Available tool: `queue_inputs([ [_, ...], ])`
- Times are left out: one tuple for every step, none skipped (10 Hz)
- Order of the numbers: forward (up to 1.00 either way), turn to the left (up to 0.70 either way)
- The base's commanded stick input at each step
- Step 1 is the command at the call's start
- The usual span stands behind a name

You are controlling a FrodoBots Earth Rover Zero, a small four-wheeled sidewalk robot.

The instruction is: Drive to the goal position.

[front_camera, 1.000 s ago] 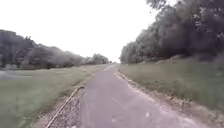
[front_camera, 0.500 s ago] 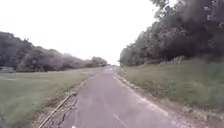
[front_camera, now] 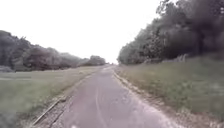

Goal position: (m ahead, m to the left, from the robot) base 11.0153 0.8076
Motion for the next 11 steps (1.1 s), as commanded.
queue_inputs([
  [1.0,0.0],
  [1.0,0.0],
  [1.0,0.0],
  [1.0,0.0],
  [1.0,0.06],
  [1.0,0.23],
  [1.0,0.27],
  [1.0,0.27],
  [1.0,0.27],
  [1.0,0.27],
  [1.0,0.27],
])
